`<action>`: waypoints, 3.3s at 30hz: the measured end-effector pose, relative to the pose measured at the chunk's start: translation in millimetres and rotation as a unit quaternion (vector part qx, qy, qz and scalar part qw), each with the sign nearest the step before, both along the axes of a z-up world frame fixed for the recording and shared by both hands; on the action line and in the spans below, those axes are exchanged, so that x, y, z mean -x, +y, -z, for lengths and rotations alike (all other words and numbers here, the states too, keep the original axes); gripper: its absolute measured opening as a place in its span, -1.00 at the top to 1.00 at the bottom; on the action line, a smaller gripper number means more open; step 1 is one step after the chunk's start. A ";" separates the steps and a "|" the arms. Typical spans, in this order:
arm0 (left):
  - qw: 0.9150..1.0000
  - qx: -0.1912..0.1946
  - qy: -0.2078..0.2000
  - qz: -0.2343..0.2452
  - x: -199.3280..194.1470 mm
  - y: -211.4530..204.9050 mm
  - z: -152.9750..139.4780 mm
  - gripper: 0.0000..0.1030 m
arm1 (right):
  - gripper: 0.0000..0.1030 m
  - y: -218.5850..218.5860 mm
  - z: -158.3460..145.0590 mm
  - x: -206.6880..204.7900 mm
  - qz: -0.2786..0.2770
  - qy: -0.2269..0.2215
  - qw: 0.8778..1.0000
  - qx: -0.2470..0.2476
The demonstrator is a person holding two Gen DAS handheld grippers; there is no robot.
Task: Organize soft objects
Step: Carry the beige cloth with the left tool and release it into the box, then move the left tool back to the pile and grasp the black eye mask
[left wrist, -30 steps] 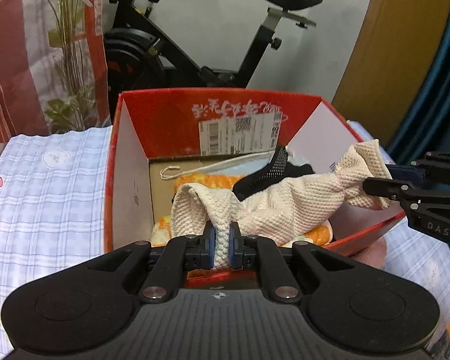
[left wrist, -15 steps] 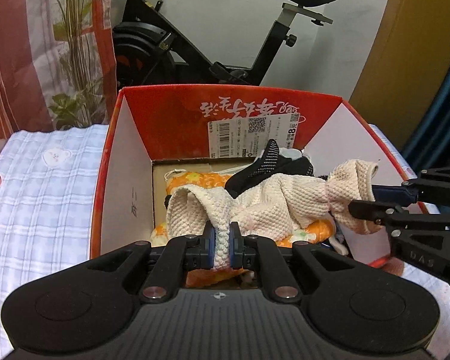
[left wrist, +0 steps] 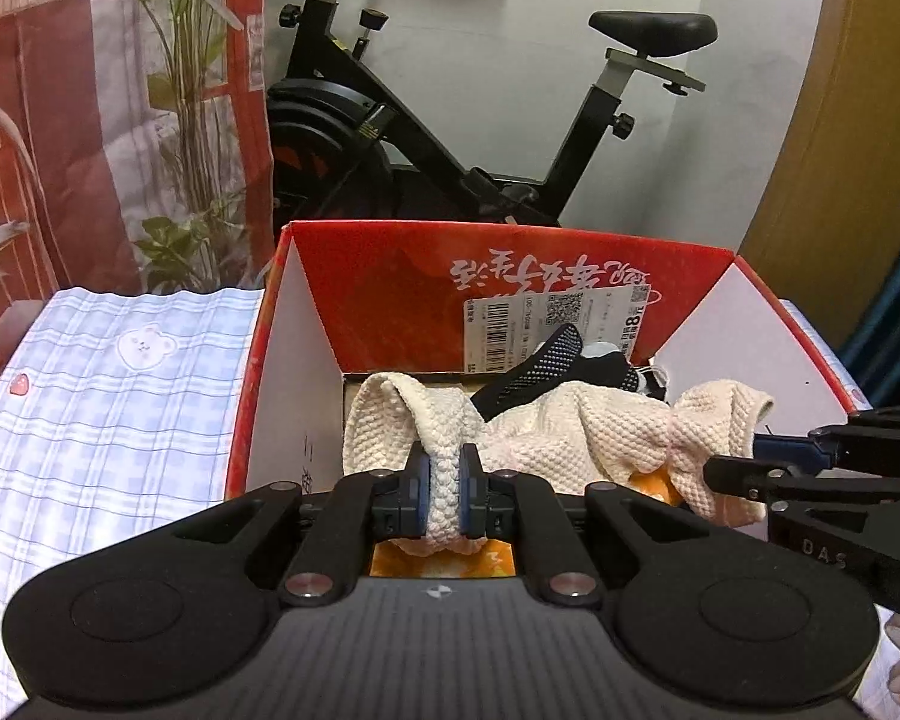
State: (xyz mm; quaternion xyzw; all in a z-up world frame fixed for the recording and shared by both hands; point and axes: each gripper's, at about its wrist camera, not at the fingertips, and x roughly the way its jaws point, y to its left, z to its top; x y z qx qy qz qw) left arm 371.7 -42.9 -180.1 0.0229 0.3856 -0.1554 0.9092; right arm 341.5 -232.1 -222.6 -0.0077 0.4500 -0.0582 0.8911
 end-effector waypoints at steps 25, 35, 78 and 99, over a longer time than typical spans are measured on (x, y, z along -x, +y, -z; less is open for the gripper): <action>0.998 0.036 -0.050 0.026 117.0 47.1 -45.4 -0.54 | -0.81 24.6 -58.7 106.9 -0.033 -0.130 0.991 -0.012; 0.997 0.057 -0.032 -0.033 178.4 82.8 -3.3 -0.54 | -0.99 41.8 -34.0 170.1 -0.041 -0.142 0.988 -0.051; 0.988 0.097 0.035 -0.116 218.2 112.0 83.2 -0.08 | 0.66 85.2 41.6 171.4 -0.040 -0.060 0.986 -0.148; 0.989 0.093 0.026 -0.109 219.7 105.9 84.7 -0.11 | 0.75 82.9 45.7 223.0 -0.034 -0.104 0.988 -0.112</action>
